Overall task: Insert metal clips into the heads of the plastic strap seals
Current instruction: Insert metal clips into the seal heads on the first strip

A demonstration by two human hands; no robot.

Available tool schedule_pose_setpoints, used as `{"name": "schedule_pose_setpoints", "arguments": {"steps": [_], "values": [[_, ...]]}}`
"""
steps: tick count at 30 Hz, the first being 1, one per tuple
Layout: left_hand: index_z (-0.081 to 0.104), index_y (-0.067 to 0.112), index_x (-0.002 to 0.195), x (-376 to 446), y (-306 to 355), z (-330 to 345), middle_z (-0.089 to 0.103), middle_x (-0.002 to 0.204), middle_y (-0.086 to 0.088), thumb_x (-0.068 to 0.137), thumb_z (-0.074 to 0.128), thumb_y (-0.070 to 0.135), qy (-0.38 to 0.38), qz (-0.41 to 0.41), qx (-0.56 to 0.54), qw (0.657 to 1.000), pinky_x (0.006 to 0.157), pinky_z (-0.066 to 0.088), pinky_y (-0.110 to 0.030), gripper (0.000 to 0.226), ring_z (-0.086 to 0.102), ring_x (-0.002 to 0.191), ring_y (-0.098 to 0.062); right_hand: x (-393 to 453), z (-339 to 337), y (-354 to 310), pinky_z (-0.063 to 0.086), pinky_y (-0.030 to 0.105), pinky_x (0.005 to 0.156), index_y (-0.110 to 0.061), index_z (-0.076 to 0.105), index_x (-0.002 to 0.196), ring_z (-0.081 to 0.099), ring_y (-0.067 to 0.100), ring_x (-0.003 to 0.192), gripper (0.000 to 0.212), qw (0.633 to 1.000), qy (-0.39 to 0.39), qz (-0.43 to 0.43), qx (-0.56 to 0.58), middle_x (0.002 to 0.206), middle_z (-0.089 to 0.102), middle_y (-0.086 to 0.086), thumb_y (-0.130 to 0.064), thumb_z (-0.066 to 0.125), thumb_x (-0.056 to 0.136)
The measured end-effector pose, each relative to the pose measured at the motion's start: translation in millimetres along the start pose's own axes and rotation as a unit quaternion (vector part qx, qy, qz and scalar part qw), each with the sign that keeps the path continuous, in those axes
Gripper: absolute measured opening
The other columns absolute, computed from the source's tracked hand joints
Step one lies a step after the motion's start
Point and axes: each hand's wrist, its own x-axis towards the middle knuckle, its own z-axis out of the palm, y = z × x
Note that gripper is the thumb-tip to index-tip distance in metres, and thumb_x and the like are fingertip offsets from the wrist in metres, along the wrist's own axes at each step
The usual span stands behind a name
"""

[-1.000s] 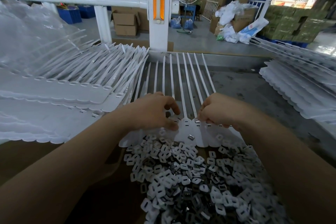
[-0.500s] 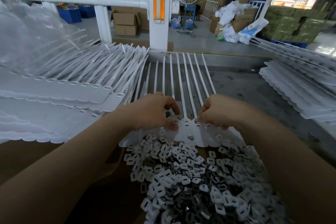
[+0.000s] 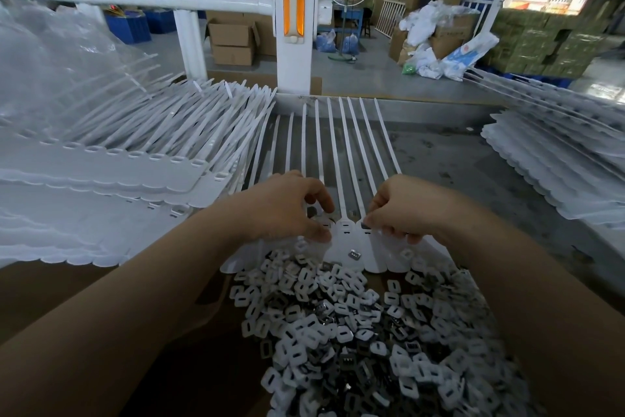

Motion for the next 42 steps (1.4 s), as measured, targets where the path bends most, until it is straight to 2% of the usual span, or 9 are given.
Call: {"name": "schedule_pose_setpoints", "arguments": {"steps": [4, 6, 9, 11, 15, 19, 26, 32, 42], "values": [[0.059, 0.047, 0.105, -3.8, 10.7, -1.6, 0.048, 0.118, 0.012, 0.075, 0.076, 0.049, 0.036, 0.000, 0.084, 0.996, 0.104, 0.037, -0.042, 0.034, 0.043, 0.116, -0.011, 0.2, 0.8, 0.8, 0.045, 0.025, 0.045, 0.004, 0.069, 0.095, 0.056, 0.020, 0.060, 0.019, 1.000, 0.016, -0.002, -0.008, 0.073, 0.064, 0.012, -0.010, 0.057, 0.092], [0.063, 0.045, 0.101, -6.2, 22.2, 0.8, 0.051, 0.112, 0.018, 0.078, 0.074, 0.046, 0.086, 0.055, 0.114, 0.988, 0.105, 0.035, -0.039, 0.026, 0.043, 0.113, -0.006, 0.2, -0.1, 1.4, 0.044, 0.023, 0.042, 0.004, 0.069, 0.093, 0.056, 0.019, 0.056, 0.019, 1.000, 0.018, 0.000, 0.001, 0.068, 0.063, 0.010, -0.008, 0.054, 0.092], [0.072, 0.037, 0.091, -12.7, 43.8, 8.6, 0.057, 0.085, 0.027, 0.082, 0.075, 0.032, 0.052, 0.161, 0.023, 0.985, 0.077, 0.047, -0.012, 0.011, 0.055, 0.084, 0.008, 0.0, -2.0, 0.8, 0.044, 0.021, 0.040, 0.002, 0.069, 0.092, 0.059, 0.018, 0.055, 0.019, 1.000, 0.014, 0.002, 0.004, 0.066, 0.066, 0.008, -0.009, 0.053, 0.093], [0.075, 0.034, 0.092, -17.0, 53.9, 16.3, 0.059, 0.080, 0.027, 0.083, 0.075, 0.026, 0.007, 0.213, 0.002, 0.977, 0.069, 0.046, -0.007, 0.012, 0.057, 0.079, 0.011, 0.6, -3.2, -0.1, 0.047, 0.023, 0.041, 0.003, 0.070, 0.094, 0.063, 0.021, 0.060, 0.020, 1.000, 0.008, 0.000, -0.003, 0.075, 0.071, 0.014, -0.008, 0.052, 0.094], [0.075, 0.034, 0.105, -17.7, 58.0, 28.2, 0.066, 0.106, 0.015, 0.089, 0.069, 0.025, -0.009, 0.261, 0.038, 0.964, 0.085, 0.050, -0.027, 0.019, 0.059, 0.093, 0.002, 1.1, -3.8, -1.4, 0.048, 0.026, 0.046, 0.006, 0.069, 0.102, 0.066, 0.029, 0.067, 0.023, 1.000, 0.004, -0.003, -0.008, 0.088, 0.071, 0.025, -0.003, 0.051, 0.090], [0.073, 0.037, 0.110, -18.0, 55.5, 32.2, 0.062, 0.116, 0.018, 0.092, 0.064, 0.029, -0.010, 0.277, 0.101, 0.956, 0.083, 0.046, -0.021, 0.021, 0.051, 0.100, 0.004, -1.7, -3.0, -2.1, 0.044, 0.022, 0.042, 0.007, 0.070, 0.097, 0.062, 0.027, 0.061, 0.023, 1.000, 0.003, -0.005, 0.001, 0.085, 0.070, 0.027, -0.002, 0.050, 0.088], [0.067, 0.030, 0.104, -13.1, 52.3, 38.9, 0.053, 0.101, 0.019, 0.088, 0.066, 0.031, -0.017, 0.257, 0.114, 0.960, 0.064, 0.033, -0.005, 0.015, 0.039, 0.078, 0.007, -2.1, -1.9, -3.1, 0.046, 0.027, 0.047, 0.007, 0.069, 0.096, 0.062, 0.031, 0.066, 0.023, 1.000, 0.010, -0.002, -0.008, 0.090, 0.069, 0.029, -0.003, 0.050, 0.089], [0.066, 0.031, 0.095, -9.5, 46.4, 24.5, 0.064, 0.088, 0.017, 0.091, 0.065, 0.033, 0.009, 0.134, -0.026, 0.991, 0.074, 0.051, -0.014, 0.004, 0.060, 0.080, 0.005, 1.6, -4.3, -0.7, 0.040, 0.016, 0.036, -0.009, 0.066, 0.088, 0.058, 0.011, 0.050, 0.014, 0.999, 0.035, -0.026, 0.017, 0.064, 0.066, 0.005, -0.012, 0.054, 0.094], [0.067, 0.023, 0.083, -4.0, 23.8, 0.2, 0.066, 0.070, 0.011, 0.094, 0.062, 0.022, 0.076, -0.006, -0.149, 0.986, 0.060, 0.042, -0.015, 0.012, 0.058, 0.059, 0.006, -7.4, -8.6, -6.9, 0.046, 0.020, 0.044, -0.011, 0.069, 0.086, 0.058, 0.010, 0.055, 0.009, 0.981, 0.007, -0.094, 0.170, 0.061, 0.068, -0.001, -0.014, 0.064, 0.092]]}}
